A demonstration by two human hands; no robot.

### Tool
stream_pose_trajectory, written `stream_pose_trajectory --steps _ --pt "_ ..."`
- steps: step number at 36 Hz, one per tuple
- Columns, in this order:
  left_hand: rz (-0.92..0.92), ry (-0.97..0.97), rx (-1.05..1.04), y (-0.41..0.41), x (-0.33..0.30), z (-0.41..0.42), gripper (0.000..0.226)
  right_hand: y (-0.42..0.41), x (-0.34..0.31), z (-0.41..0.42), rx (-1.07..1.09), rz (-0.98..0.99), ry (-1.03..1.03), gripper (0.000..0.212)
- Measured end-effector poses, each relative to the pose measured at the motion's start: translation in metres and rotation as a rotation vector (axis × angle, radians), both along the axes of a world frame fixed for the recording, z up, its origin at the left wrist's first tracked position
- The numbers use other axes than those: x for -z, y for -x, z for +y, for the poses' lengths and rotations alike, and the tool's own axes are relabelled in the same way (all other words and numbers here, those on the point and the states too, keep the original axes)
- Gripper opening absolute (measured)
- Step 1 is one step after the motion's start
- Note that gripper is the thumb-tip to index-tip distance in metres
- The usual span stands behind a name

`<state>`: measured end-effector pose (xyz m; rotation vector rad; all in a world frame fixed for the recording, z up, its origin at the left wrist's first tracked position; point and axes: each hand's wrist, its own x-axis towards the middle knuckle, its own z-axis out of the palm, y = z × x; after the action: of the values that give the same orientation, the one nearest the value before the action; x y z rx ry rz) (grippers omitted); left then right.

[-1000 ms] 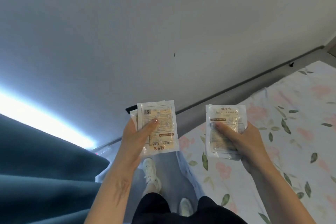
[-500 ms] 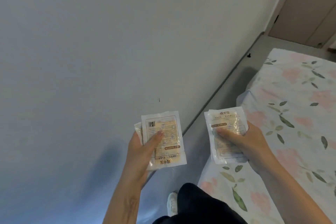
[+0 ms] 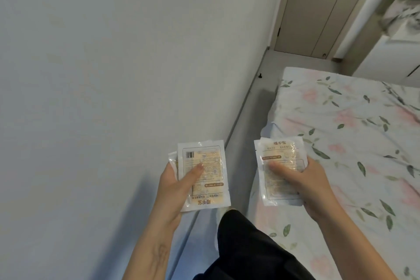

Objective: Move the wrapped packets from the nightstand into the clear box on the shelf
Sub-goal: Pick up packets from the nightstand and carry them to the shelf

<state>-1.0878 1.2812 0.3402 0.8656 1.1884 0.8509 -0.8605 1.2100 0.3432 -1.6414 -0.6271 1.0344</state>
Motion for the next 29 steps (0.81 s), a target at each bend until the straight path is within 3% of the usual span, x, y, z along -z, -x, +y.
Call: stream_pose_trajectory --steps 7,17,29 --pt "-0.009 0.002 0.095 -0.07 0.008 0.108 0.024 -0.057 0.004 0.085 0.1 0.018 0.025 0.024" --pt "0.006 -0.034 0.154 -0.226 0.0 0.29 0.021 -0.203 -0.001 0.247 0.22 0.036 0.018 0.028" --pt "0.015 0.001 0.234 -0.371 -0.01 0.425 0.022 -0.344 -0.007 0.353 0.337 0.053 0.03 0.035"
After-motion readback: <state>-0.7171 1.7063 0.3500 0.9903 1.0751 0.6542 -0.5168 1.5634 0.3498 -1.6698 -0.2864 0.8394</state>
